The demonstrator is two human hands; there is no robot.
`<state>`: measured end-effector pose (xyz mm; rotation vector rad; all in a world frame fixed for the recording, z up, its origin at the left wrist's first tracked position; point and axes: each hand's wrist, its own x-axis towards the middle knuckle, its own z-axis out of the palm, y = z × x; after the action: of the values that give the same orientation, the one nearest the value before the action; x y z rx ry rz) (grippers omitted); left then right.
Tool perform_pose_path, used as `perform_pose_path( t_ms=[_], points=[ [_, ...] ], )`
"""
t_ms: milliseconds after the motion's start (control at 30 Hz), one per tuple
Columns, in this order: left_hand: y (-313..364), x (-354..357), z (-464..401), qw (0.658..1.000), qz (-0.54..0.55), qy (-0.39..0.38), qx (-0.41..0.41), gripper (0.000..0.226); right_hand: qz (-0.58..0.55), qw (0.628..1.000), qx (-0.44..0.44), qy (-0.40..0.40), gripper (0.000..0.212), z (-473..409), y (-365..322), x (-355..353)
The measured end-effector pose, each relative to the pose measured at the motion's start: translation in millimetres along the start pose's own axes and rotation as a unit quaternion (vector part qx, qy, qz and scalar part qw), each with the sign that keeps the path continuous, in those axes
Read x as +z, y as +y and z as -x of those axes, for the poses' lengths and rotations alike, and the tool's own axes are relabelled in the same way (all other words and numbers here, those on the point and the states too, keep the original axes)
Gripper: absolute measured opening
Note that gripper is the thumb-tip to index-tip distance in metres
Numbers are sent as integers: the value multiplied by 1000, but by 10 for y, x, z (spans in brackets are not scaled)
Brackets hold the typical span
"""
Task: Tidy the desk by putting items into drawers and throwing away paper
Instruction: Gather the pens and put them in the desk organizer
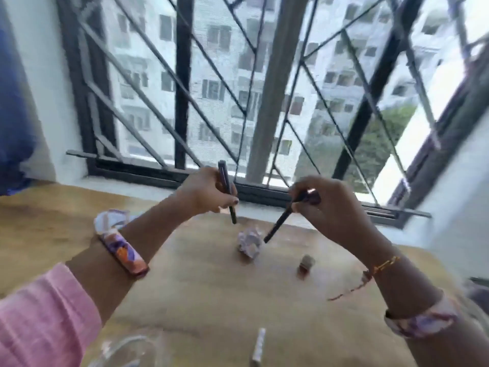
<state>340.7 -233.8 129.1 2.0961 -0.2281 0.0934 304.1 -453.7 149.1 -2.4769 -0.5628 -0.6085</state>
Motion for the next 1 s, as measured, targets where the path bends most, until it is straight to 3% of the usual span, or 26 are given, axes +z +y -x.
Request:
perform_pose_path(
  t_ms=[200, 400, 733, 800, 1000],
  points=[
    [1023, 1687, -261, 980, 119, -145, 70, 15, 117, 978, 95, 143, 12, 801, 1061, -1332],
    [1768, 2966, -407, 961, 180, -196, 70, 17, 224, 941, 157, 200, 18, 1354, 1814, -2150],
    [2241, 4277, -445, 966, 79, -226, 93, 18, 214, 930, 242, 177, 23, 1770, 2575, -2282],
    [2226, 4405, -460, 968, 45, -220, 109, 11, 201, 932, 250, 167, 24, 1757, 2643, -2232],
    [2127, 4391, -498, 966, -37, -207, 152, 27, 185, 935, 268, 144, 29, 1740, 2717, -2102]
  ],
)
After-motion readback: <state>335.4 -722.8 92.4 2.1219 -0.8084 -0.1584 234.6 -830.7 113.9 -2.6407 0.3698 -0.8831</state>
